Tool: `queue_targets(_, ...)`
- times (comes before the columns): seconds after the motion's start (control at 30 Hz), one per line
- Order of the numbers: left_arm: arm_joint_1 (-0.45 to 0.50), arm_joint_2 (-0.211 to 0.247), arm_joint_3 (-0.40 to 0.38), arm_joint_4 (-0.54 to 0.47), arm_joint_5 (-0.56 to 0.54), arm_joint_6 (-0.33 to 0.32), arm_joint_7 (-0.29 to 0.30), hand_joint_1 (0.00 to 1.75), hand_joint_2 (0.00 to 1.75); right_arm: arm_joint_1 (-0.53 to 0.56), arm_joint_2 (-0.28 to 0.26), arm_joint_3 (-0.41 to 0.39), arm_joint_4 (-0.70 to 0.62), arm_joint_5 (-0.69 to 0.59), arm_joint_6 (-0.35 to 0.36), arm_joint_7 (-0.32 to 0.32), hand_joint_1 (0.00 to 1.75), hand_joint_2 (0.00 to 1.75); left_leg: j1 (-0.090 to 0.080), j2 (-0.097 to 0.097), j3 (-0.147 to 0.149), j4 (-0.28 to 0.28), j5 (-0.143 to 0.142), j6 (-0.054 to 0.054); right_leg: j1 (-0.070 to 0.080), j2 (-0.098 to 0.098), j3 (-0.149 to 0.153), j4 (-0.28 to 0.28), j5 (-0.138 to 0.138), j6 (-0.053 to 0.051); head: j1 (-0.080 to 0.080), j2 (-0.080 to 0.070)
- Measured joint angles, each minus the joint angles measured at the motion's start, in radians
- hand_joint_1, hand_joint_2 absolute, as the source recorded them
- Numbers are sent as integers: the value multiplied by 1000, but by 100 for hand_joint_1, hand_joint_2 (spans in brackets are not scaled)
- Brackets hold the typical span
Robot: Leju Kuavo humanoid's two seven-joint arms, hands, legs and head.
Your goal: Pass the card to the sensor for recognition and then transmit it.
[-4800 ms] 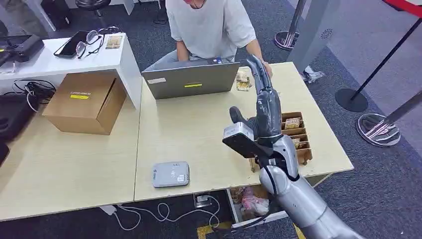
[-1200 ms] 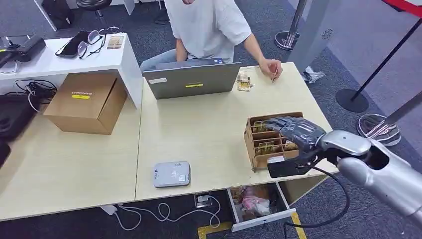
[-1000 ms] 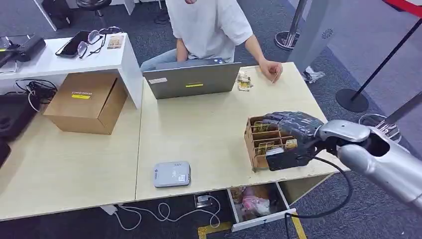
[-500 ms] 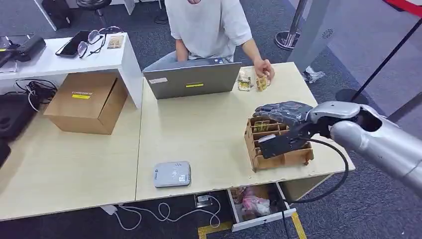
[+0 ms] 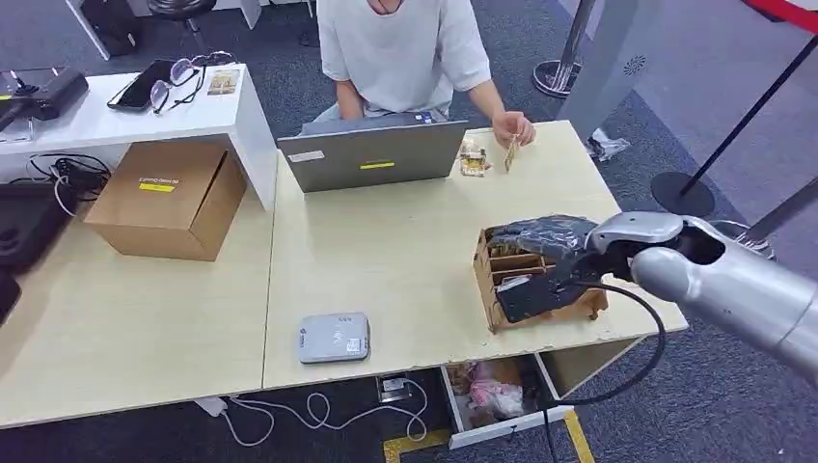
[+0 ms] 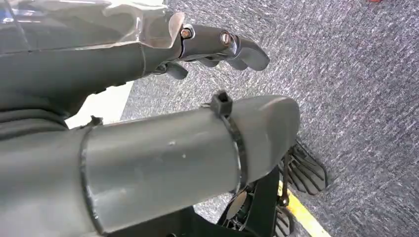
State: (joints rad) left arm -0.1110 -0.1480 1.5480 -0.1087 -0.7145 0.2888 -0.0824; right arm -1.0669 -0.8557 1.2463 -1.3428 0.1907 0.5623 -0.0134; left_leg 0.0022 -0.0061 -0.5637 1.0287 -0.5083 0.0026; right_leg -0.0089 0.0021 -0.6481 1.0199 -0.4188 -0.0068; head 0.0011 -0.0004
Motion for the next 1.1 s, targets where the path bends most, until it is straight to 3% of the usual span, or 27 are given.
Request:
queue_targets(0.53, 0, 0, 0, 0, 1, -8, -2, 0, 0, 83, -39, 21, 1, 8, -101, 33, 0, 175, 0, 0, 0, 0, 0, 0, 0, 0, 0, 0, 0, 0, 0, 0)
queue_targets(1.1, -1, 0, 0, 0, -13, -14, -4, 0, 0, 198, -72, -34, 6, 74, -126, 51, 0, 175, 0, 0, 0, 0, 0, 0, 0, 0, 0, 0, 0, 0, 0, 0)
